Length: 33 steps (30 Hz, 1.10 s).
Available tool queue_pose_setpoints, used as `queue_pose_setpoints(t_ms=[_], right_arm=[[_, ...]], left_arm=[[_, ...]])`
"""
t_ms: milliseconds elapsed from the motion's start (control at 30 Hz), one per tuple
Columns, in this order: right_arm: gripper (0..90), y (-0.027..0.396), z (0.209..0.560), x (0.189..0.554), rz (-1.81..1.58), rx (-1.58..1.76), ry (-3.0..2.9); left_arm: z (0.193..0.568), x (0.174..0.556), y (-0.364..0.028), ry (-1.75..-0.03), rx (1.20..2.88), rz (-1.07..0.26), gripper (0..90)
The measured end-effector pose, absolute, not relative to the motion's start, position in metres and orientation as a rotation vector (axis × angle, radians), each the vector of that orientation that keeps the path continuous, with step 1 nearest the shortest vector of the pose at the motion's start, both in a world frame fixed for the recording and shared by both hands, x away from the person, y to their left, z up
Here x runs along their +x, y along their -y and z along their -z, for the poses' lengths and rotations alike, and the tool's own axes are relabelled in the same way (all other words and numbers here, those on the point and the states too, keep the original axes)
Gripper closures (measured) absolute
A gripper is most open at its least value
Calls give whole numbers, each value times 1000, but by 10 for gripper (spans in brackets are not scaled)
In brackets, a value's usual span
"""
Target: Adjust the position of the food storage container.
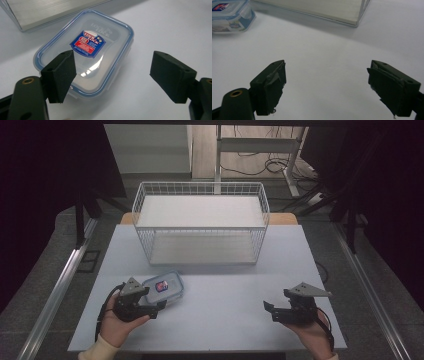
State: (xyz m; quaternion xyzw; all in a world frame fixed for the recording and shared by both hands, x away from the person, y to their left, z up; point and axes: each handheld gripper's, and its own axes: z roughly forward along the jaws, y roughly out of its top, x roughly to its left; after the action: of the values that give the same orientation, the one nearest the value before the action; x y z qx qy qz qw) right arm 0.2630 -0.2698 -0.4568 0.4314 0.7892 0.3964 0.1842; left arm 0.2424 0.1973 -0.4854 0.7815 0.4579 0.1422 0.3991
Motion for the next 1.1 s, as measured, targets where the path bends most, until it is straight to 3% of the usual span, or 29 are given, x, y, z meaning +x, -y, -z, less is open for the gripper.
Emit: queue_pose_setpoints(t_ms=[800, 1100], right_arm=[[175, 271, 462, 266, -1105, 1240, -2243], [180, 272, 456, 264, -1114, 1238, -2235]], left_arm=[[487, 242, -197, -1160, 1980, -347, 208], [467, 245, -199, -1134, 1969, -351, 210]])
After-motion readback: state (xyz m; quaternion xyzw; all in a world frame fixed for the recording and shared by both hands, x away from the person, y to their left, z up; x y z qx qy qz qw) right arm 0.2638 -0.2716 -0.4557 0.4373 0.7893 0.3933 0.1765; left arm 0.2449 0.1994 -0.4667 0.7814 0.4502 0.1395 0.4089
